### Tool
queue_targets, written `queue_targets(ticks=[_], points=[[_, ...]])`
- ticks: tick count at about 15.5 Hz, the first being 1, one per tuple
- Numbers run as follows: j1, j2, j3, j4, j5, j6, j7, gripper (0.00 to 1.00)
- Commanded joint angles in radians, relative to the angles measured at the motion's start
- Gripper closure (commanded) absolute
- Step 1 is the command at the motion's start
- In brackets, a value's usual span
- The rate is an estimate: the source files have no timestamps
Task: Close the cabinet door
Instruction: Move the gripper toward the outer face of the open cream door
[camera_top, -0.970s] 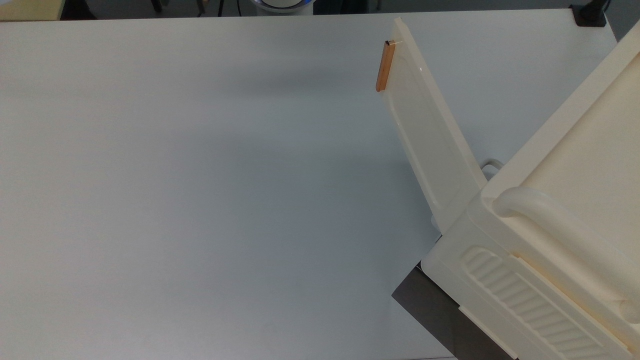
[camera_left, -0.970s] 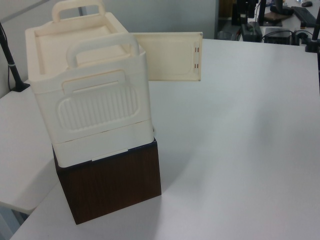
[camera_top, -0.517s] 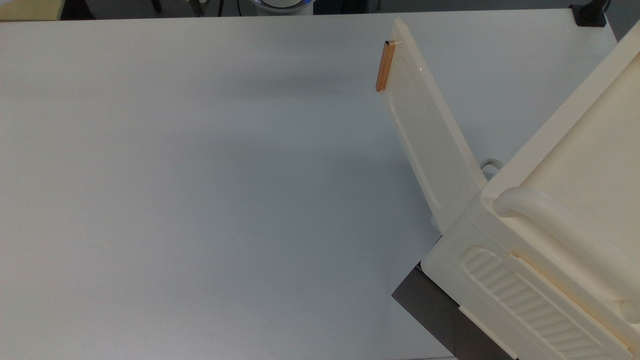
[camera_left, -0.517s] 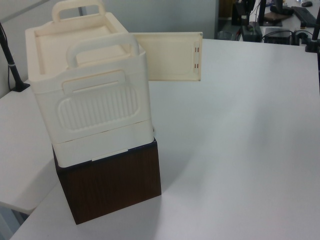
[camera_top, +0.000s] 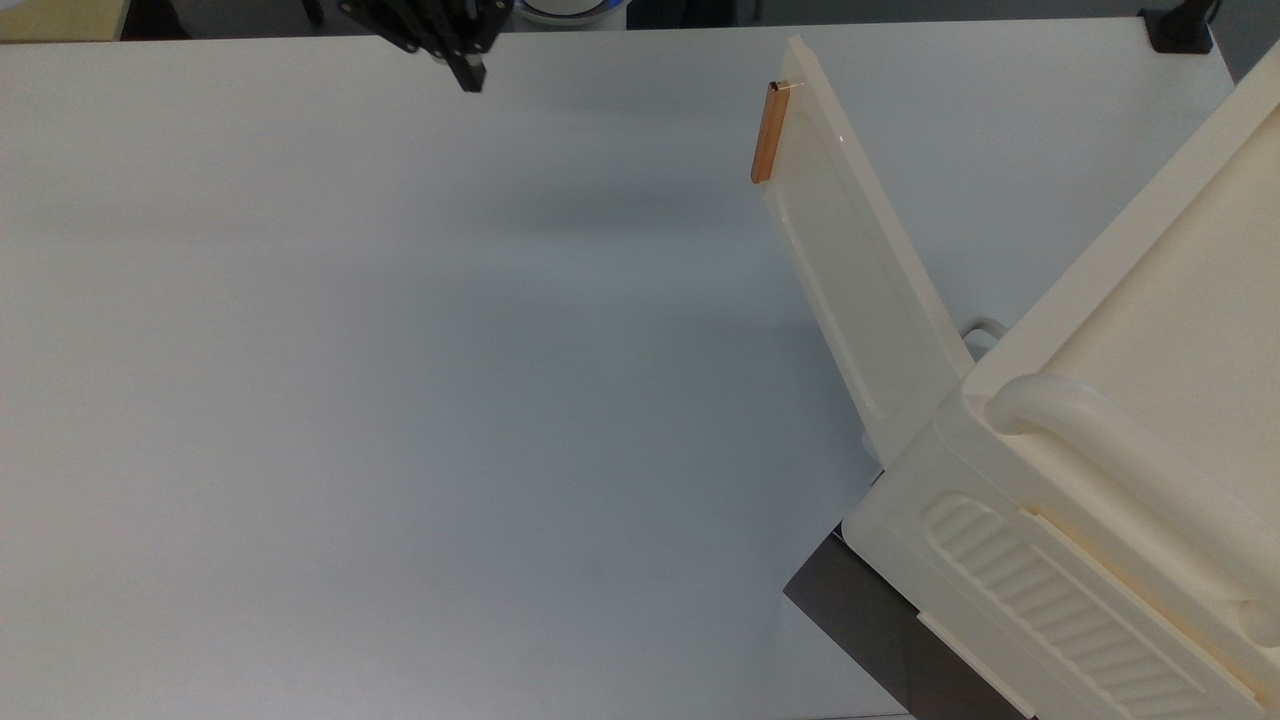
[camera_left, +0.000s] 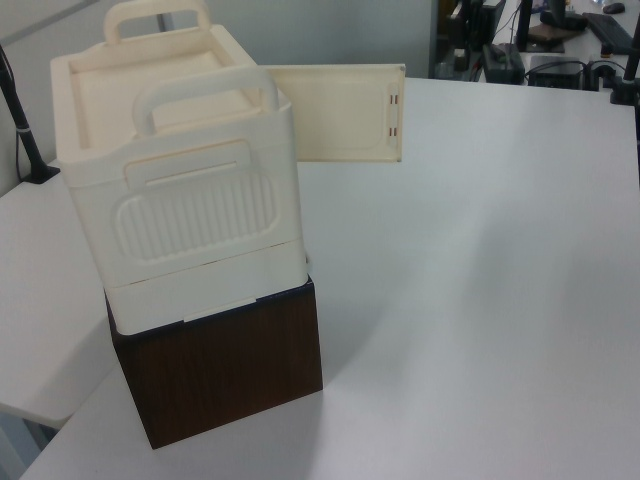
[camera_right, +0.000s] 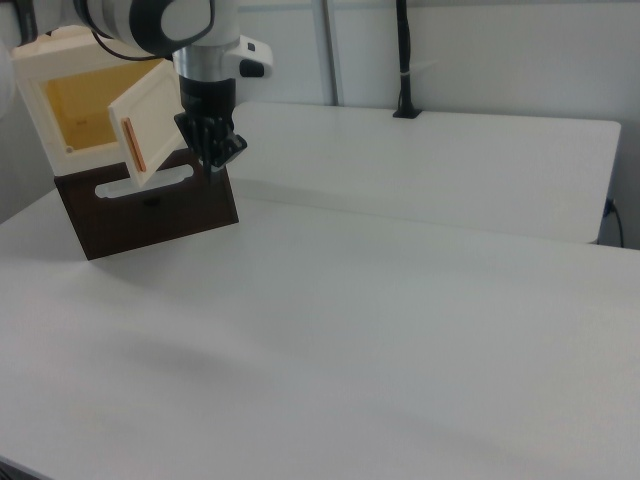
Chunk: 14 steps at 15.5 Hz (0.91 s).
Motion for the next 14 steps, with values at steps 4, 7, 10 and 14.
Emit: queue_targets(ticks=[4,7,10,14], points=[[0.120,0.041,0.003,-0.015,0.091,0.149,0.194,1.00],[0.172,0.062,0.003,-0.013,0.094,0.210,0.285,1.00],[0.226,0.065,0.003,-0.011,0.094,0.249,0.357,1.00],[0.277,0.082,0.003,-0.008,0.094,0.292,0.444,1.00]])
